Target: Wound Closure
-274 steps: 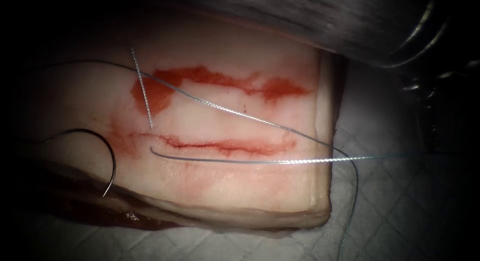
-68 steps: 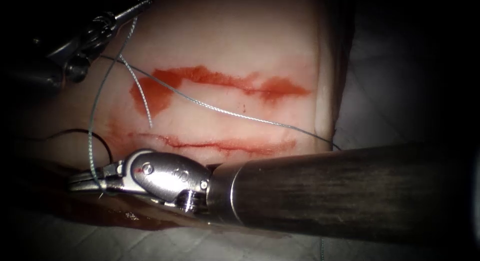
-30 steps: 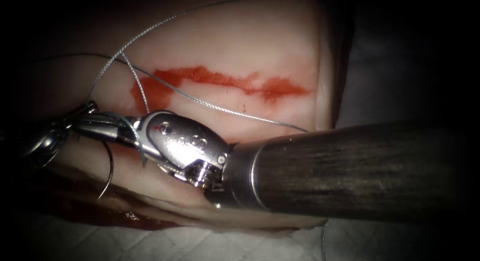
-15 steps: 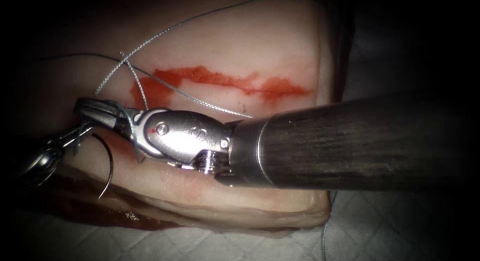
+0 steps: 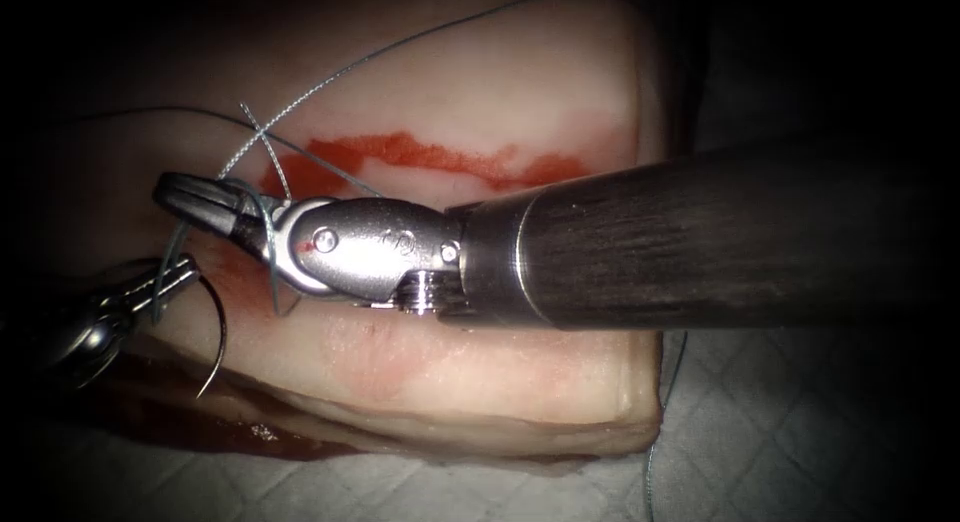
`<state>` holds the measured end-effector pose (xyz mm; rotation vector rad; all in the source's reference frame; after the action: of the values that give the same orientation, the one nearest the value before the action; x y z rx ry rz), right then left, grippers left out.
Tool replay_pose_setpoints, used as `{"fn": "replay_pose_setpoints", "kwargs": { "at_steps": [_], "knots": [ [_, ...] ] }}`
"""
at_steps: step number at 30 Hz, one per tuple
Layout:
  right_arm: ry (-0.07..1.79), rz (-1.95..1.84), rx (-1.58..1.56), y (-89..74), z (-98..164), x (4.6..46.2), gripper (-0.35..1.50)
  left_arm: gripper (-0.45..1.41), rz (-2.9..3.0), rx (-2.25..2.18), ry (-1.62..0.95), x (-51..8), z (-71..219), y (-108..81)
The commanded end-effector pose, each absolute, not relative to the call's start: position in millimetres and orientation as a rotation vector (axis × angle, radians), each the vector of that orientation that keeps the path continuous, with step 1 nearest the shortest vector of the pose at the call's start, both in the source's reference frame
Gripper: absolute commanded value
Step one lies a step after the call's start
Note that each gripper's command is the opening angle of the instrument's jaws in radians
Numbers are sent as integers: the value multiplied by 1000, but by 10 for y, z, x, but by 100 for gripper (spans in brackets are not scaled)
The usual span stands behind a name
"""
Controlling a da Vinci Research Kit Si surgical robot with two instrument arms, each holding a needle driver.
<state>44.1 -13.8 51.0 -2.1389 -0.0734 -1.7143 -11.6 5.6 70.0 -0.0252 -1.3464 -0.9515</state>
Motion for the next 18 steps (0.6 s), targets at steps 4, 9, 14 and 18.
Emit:
{"fn": "replay_pose_setpoints", "kwargs": {
  "at_steps": [4, 9, 14, 18],
  "knots": [
    [-81, -1712, -2143, -138, 516, 452, 31, -45, -935, -33, -1342, -122, 708, 56],
    [-62, -1709, -2136, -139, 518, 453, 32, -45, -912, -51, -1331, -125, 708, 57],
    [-51, -1706, -2132, -140, 518, 453, 39, -45, -907, -53, -1324, -127, 709, 57],
    [-39, -1703, -2127, -139, 518, 454, 41, -45, -881, -77, -1301, -127, 710, 56]
  ]
}}
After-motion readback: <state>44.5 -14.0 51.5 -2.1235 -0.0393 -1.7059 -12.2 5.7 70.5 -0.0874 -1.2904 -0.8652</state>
